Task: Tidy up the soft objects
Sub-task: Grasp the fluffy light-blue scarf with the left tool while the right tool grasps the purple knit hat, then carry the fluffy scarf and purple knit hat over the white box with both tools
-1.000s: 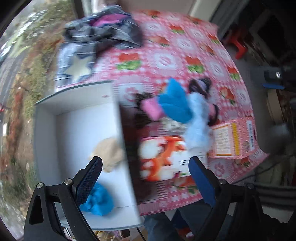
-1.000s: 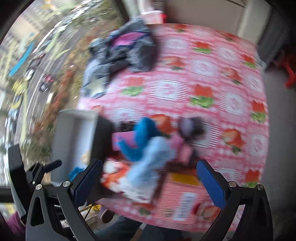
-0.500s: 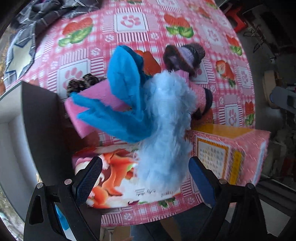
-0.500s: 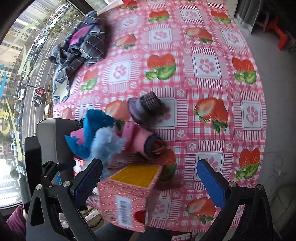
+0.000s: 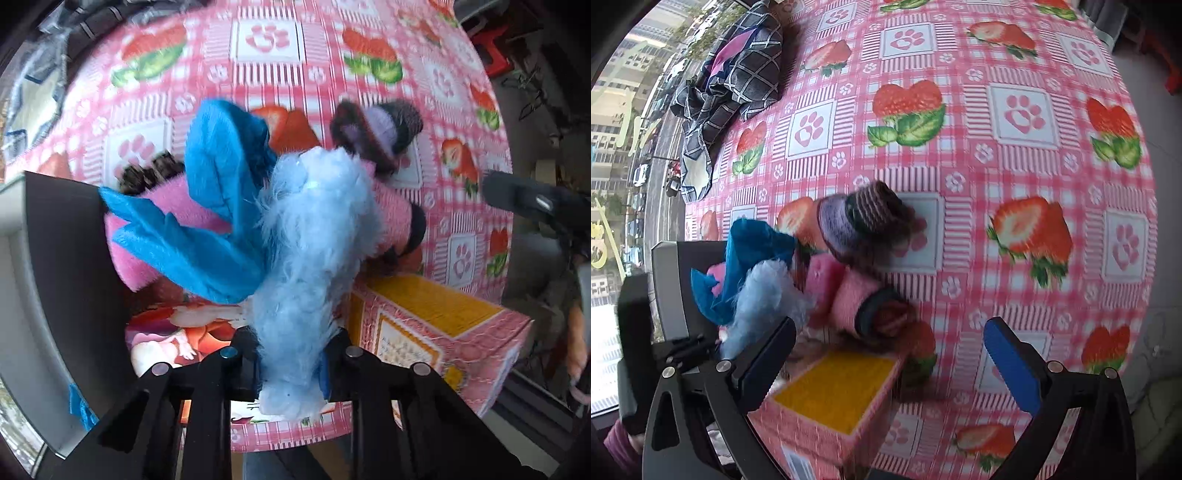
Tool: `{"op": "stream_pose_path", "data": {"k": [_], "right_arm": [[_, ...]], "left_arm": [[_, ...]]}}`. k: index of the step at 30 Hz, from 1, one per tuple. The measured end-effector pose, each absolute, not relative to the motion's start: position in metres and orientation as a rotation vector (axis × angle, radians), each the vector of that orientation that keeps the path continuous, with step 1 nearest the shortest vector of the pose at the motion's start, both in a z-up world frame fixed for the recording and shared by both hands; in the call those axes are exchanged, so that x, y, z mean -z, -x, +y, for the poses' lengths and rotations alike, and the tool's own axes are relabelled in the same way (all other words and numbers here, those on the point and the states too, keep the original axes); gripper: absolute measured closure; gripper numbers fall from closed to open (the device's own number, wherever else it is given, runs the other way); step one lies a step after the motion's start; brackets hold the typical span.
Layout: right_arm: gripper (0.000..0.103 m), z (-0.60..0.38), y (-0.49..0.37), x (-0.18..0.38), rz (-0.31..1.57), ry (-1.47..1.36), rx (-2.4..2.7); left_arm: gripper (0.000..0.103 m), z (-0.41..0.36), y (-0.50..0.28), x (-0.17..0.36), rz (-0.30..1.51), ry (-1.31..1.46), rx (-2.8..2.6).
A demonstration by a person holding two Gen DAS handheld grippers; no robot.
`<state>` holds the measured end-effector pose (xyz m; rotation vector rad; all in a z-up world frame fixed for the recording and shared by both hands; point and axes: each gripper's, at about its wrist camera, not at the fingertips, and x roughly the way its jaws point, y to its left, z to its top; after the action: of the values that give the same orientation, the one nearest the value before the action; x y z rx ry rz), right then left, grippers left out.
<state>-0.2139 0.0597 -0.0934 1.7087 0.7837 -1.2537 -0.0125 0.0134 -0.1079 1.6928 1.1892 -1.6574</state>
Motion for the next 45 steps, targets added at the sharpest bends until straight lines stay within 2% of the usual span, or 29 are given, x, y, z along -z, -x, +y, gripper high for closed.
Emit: {"op": "stream_pose_path", "data": {"k": [13, 14, 15, 20, 36, 45], "right_arm": [[0.002, -0.014, 0.183, 0.163, 0.960, -1.607, 1.170], [0.018, -0.017, 0.181, 0.168, 0.981, -1.599, 1.163], [0.038, -0.018, 0.180, 0.172, 0.995, -1.597, 1.161], [0.046, -0.013, 0.185, 0.176, 0.973, -1.623, 1.156], [0.046, 0.070, 0.245, 0.088, 0.653, -1.699, 1.287], [0.046, 0.118, 0.225, 0.046, 0.628, -1.678, 1.359]], "left_arm": [[0.079, 0.019, -0.001, 0.058, 1.090, -1.551, 1.659], [0.079, 0.021, -0.001, 0.056, 1.069, -1.554, 1.653], [0.079, 0.022, -0.002, 0.053, 1.050, -1.557, 1.650], [0.079, 0.028, 0.004, 0.043, 0.973, -1.567, 1.666], [0.079, 0.050, 0.000, 0.021, 0.813, -1.606, 1.739], [0.079, 0.063, -0.020, 0.013, 0.760, -1.596, 1.802]]}}
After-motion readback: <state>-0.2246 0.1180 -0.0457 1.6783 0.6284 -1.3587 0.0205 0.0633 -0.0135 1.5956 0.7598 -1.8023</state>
